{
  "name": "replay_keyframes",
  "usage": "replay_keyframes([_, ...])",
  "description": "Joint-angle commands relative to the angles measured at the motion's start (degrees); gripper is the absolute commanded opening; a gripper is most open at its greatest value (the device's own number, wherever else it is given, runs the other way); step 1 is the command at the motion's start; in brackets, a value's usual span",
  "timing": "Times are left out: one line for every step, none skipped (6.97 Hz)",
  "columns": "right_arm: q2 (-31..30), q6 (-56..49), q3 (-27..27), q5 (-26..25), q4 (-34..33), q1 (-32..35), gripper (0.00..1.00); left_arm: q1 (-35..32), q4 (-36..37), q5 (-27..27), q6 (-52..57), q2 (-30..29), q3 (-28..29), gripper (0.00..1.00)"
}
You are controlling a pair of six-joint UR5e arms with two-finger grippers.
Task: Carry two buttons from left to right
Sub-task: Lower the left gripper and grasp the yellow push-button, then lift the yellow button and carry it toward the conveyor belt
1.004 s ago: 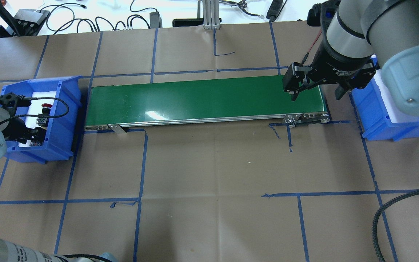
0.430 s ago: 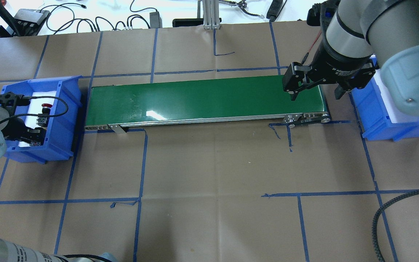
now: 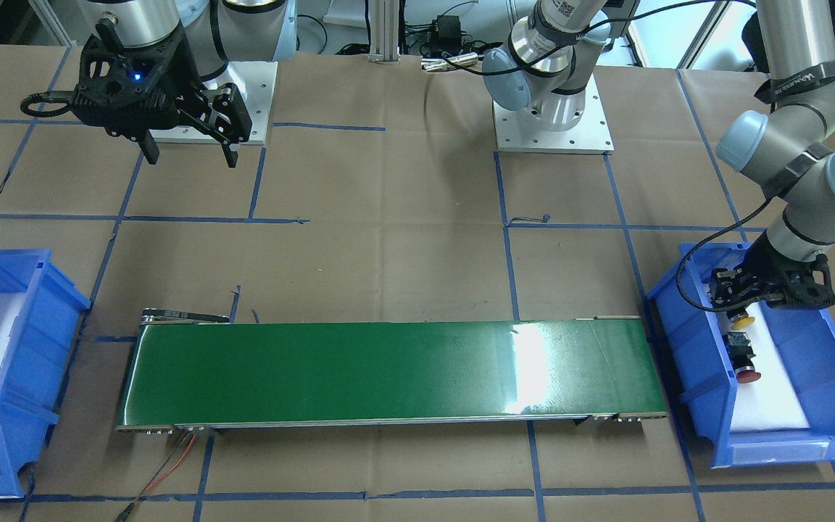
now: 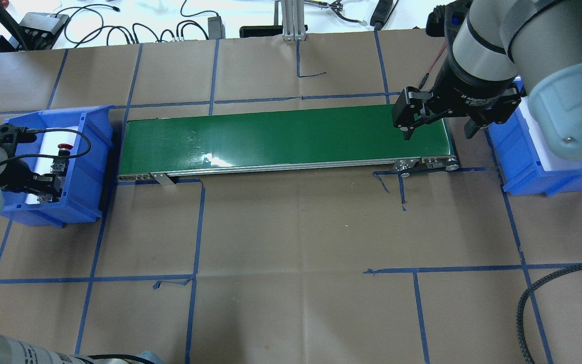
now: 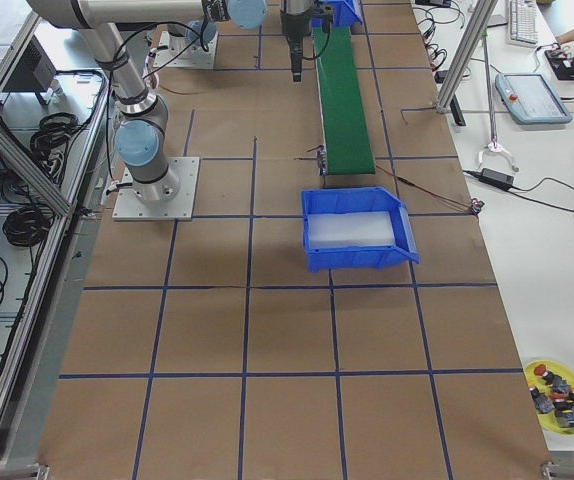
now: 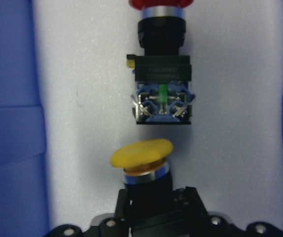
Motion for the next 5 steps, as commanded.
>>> replay_keyframes([0.00,0.07,-0.11,0.07,0.00,0.00,1.00,-0.28,-10.77,0.13,0.03,4.32,5.79,0.10])
replay_keyframes([0.00,0.07,-0.20,0.07,0.00,0.00,1.00,-0.37,-21.47,0.30,0.03,5.57,13.05,0.11])
replay_keyframes([0.00,0.07,-0.20,0.07,0.00,0.00,1.00,-0.72,-28.54,0.48,0.03,4.80,19.65,0.11])
replay_keyframes([0.00,-0.02,-0.20,0.07,0.00,0.00,1.00,-2.03,-34.36,0.48,0.03,3.92,25.64,0.11])
replay_keyframes([0.09,-0.02,-0.28,0.07,0.00,-0.09,1.00,-3.69,-38.85,0.57,0.20,3.91,29.52,0.11])
